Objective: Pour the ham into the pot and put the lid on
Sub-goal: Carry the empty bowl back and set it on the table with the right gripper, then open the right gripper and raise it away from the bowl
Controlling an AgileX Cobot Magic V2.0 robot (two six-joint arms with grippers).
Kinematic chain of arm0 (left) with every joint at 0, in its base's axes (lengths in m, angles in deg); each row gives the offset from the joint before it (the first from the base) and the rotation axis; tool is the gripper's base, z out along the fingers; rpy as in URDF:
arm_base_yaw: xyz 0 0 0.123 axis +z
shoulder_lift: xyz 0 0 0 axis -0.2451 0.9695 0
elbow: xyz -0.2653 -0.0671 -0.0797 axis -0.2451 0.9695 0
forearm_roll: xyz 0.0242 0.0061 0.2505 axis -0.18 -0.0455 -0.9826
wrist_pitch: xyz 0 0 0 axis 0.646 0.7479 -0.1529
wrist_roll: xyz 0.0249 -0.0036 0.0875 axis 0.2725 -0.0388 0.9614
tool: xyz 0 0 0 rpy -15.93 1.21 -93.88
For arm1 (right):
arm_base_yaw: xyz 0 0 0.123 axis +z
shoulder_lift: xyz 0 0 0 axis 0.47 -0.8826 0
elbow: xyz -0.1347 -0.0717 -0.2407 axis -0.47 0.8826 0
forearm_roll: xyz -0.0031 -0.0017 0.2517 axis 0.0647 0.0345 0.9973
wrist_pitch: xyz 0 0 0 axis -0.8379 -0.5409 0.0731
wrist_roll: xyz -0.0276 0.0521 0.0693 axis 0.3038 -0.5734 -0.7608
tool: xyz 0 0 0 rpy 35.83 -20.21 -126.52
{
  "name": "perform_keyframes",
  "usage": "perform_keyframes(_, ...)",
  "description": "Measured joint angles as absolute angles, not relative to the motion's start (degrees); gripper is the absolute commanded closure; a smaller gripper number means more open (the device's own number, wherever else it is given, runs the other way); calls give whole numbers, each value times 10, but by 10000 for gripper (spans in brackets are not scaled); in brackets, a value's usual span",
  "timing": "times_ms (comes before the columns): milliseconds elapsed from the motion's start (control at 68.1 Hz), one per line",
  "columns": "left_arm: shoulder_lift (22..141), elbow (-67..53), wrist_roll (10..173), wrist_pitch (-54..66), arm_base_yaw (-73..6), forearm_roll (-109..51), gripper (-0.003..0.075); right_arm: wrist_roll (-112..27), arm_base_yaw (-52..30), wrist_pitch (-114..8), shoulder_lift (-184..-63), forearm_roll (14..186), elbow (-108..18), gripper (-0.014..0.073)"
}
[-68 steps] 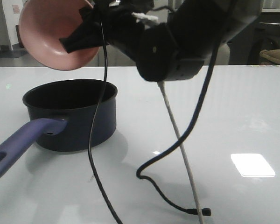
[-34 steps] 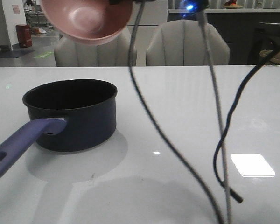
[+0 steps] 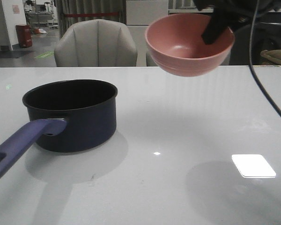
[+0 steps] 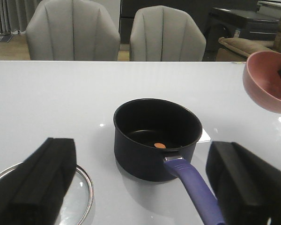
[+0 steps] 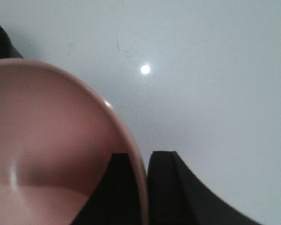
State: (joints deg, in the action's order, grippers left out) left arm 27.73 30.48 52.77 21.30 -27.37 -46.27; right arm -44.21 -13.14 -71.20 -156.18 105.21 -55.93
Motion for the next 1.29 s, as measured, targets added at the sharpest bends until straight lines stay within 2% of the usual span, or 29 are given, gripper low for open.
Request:
perform_keyframes(206, 277, 305, 528, 213, -274, -463, 118, -443, -167, -744, -1603, 1051, -559, 461)
perform_keyframes(588, 277, 305, 528, 213, -274, -463, 118, -452, -170, -761, -1712, 1051, -559, 453)
perform_keyframes(676, 277, 305, 528, 213, -274, -463, 118, -457, -170, -761, -1727, 1051, -559, 378)
perform_keyframes(823, 277, 305, 528, 213, -274, -463, 118, -461, -170, -761, -1734, 1051, -559, 167)
perform_keyframes(911, 277, 305, 528, 213, -274, -463, 118, -462, -170, -761, -1734, 1043, -559, 97)
perform_keyframes(1087, 277, 305, 528, 213, -274, -463, 118, -462, -170, -773, -1707, 1013, -559, 85)
perform_keyframes(1293, 277, 305, 528, 213, -274, -463, 118, -462, -170, -778, -1605, 1003, -559, 85)
